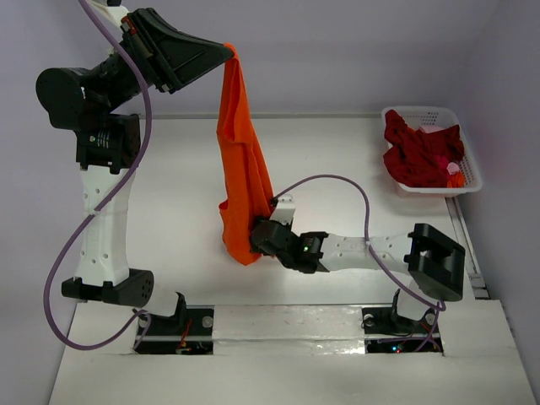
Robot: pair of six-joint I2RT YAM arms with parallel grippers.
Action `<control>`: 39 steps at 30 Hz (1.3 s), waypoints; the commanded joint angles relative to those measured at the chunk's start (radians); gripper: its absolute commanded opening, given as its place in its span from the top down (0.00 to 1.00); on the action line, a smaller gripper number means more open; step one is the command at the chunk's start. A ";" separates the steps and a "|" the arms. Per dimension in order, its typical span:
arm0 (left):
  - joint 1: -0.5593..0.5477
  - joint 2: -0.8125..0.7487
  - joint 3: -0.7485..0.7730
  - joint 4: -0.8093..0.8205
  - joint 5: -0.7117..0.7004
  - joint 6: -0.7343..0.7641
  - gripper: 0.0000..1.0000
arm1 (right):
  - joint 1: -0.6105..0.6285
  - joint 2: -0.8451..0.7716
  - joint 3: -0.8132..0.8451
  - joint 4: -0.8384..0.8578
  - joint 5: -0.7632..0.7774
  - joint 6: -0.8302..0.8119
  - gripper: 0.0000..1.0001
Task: Fold and stack the t-shirts
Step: Flatten out the tshirt
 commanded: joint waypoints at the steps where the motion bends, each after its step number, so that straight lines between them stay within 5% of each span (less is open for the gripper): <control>1: 0.005 -0.017 0.020 0.067 -0.008 0.005 1.00 | 0.011 -0.044 -0.001 0.031 0.049 0.030 0.37; 8: 0.005 -0.017 0.022 0.067 -0.008 0.005 1.00 | 0.020 -0.061 0.013 0.005 0.074 0.034 0.39; 13: 0.005 -0.017 0.017 0.067 -0.008 0.005 1.00 | 0.020 -0.075 0.014 -0.006 0.080 0.030 0.49; 34: 0.005 -0.013 0.020 0.059 -0.008 0.011 1.00 | 0.060 -0.135 0.026 -0.075 0.117 0.068 0.48; 39: 0.005 -0.011 0.022 0.058 -0.010 0.011 1.00 | 0.071 -0.141 0.042 -0.095 0.135 0.071 0.55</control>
